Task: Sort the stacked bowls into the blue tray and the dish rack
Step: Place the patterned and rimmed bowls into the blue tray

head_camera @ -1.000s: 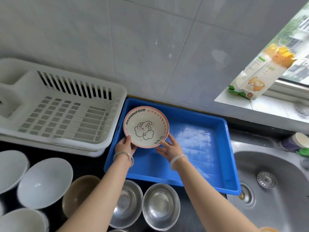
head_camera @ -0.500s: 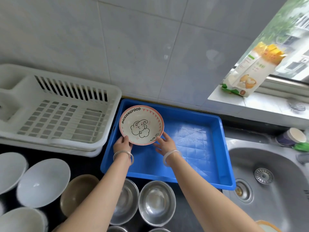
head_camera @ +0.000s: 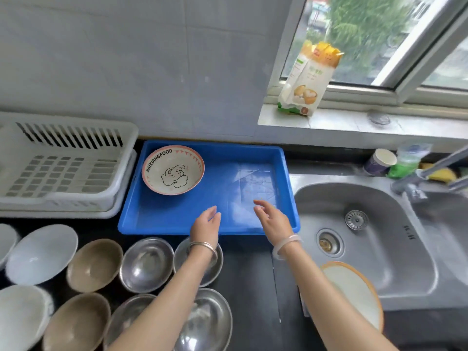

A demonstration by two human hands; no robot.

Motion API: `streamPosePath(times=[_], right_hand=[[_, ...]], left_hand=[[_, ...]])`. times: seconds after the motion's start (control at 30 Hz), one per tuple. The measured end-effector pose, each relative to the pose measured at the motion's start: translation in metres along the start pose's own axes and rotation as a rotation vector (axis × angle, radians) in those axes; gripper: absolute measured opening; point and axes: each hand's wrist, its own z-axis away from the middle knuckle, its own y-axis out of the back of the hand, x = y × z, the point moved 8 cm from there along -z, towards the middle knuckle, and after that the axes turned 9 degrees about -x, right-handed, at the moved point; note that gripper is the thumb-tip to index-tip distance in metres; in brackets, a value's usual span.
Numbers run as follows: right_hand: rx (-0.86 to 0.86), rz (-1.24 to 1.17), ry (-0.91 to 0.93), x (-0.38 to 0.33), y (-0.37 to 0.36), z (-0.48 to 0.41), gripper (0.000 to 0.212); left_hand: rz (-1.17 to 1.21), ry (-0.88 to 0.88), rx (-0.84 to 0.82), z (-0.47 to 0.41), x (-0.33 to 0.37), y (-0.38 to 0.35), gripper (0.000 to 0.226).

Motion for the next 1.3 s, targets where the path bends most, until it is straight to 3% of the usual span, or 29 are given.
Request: streamPosePath(times=[0.17,0.3,0.47,0.63,0.87,1.17,1.3], right_hand=[[0.161,0.187,-0.108,0.080,0.079,0.076,0.032],[0.173,0.386,-0.221,0.141,0.111,0.124,0.043],[0.185,0.222,-0.342,0.199,0.121,0.169,0.060],[0.240,0.094,-0.441,0.225,0.121,0.184,0.055],[0.267,0.087,-0.326,0.204,0.125,0.179,0.052],[0.280,0.134,-0.122,0.118,0.119,0.124,0.048],[0.241,0.020,-0.044,0.067,0.099,0.089,0.038]], left_hand=[[-0.171,-0.048,-0.263,0.047,-0.006,-0.106,0.035],[-0.375,-0.024,-0.460,0.079,-0.031,-0.177,0.044],[-0.434,0.024,-0.524,0.098,-0.064,-0.216,0.040],[-0.281,0.110,-0.491,0.098,-0.079,-0.223,0.036],[-0.192,0.081,-0.409,0.098,-0.066,-0.211,0.032],[-0.153,0.007,-0.245,0.064,-0.015,-0.130,0.021],[0.035,0.011,-0.113,0.044,-0.001,-0.074,0.004]])
